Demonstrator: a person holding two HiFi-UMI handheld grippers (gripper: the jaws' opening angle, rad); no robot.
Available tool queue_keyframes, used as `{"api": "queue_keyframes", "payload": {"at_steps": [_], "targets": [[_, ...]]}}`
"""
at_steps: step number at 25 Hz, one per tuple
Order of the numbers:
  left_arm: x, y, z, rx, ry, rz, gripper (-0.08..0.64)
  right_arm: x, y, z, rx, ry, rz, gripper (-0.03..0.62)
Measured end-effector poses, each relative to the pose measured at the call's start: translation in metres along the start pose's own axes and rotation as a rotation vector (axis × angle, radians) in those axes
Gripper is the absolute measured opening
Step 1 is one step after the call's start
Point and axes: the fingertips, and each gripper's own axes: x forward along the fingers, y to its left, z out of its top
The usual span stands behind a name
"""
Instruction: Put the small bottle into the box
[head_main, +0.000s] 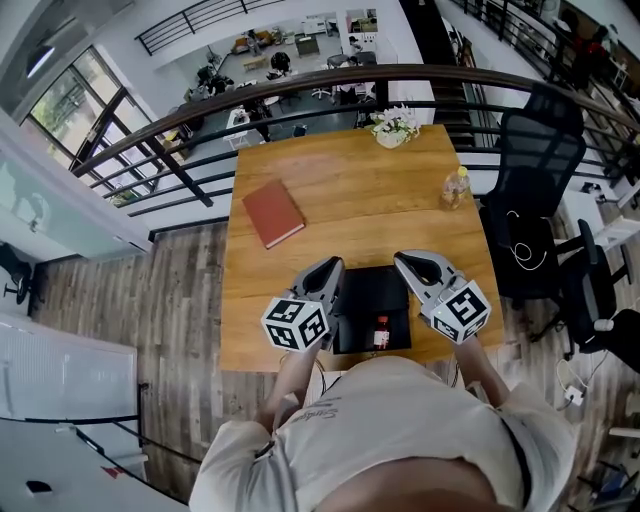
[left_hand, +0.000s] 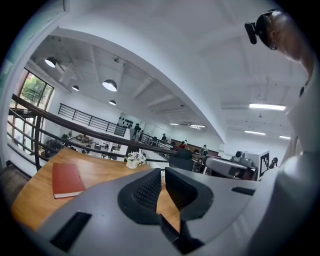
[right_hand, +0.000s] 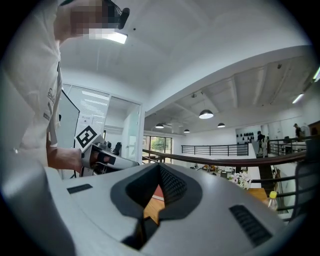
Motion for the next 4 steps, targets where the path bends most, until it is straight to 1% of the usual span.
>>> {"api": "queue_keyframes", "payload": {"at_steps": [4], "targets": [[-0.0026,0.0092,-0.0042,0.009,0.01,-0.002,0.035,0.0095,0.002,-0.0074,0.005,0.019,-0.007,-0.005]]}}
